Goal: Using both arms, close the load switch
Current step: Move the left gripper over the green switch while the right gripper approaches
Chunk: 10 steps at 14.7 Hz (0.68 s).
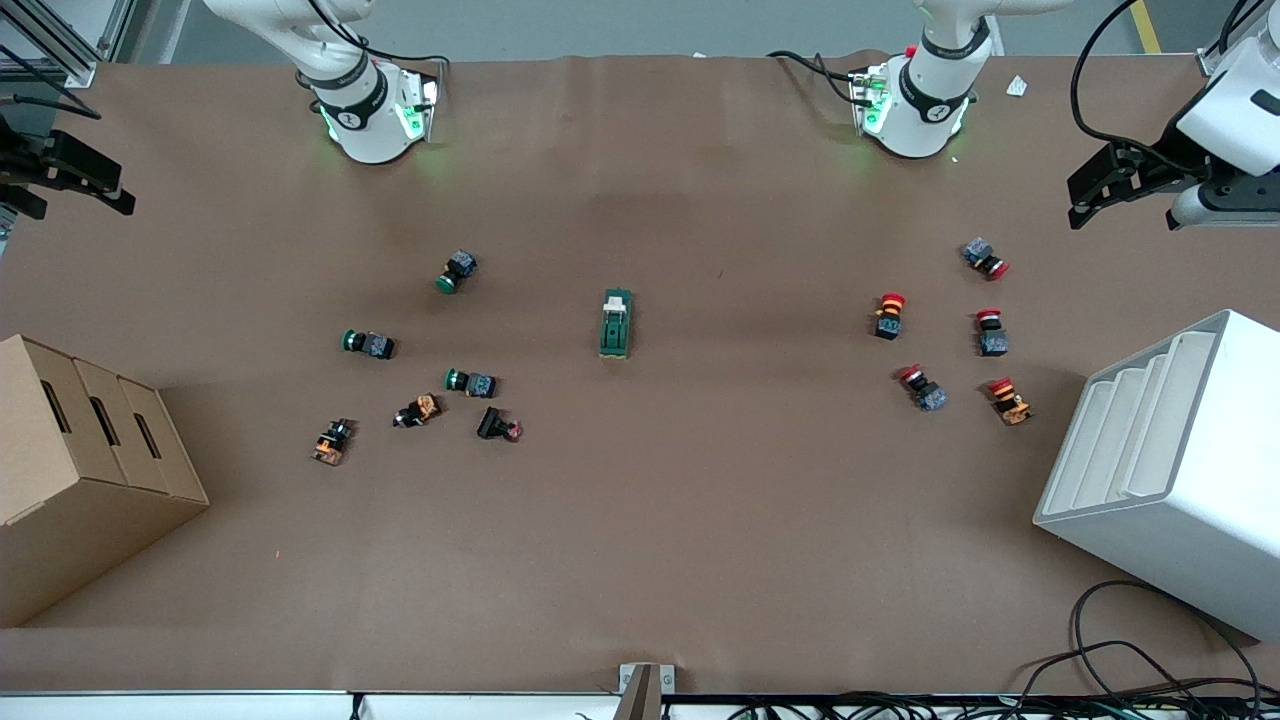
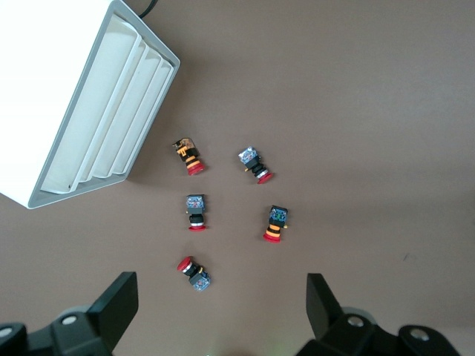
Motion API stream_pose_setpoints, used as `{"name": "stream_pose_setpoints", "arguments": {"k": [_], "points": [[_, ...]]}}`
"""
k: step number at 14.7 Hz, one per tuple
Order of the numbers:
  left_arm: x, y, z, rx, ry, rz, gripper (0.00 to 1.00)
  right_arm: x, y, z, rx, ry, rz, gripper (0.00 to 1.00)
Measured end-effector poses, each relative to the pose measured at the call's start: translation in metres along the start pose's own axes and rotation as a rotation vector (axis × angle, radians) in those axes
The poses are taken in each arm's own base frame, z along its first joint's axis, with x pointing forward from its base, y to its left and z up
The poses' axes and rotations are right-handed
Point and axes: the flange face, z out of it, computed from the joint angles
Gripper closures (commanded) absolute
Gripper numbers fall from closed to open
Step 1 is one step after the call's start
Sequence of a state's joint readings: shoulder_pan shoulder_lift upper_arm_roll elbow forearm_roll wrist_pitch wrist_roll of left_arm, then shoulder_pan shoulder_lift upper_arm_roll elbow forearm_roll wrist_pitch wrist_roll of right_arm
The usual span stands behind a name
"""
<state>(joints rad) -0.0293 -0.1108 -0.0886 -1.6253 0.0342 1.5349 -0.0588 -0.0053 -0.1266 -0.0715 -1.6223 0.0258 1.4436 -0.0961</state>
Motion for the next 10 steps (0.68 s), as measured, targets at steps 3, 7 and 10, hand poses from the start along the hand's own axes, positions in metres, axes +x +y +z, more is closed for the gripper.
{"name": "stream_pose_setpoints", "arguments": {"k": [3, 7, 10], "points": [[0.0, 0.005, -0.001, 0.0, 0.002, 0.01, 0.0, 0.0, 0.0, 0.0, 0.0, -0.001, 0.001, 0.0], [0.009, 0.049, 0.009, 0.0, -0.011, 0.086, 0.0, 0.003, 0.004, 0.004, 0.0, -0.002, 0.008, 0.0], [0.015, 0.129, 0.035, -0.007, -0.021, 0.065, 0.0, 0.018, 0.009, 0.026, -0.006, -0.048, 0.016, 0.0]]}}
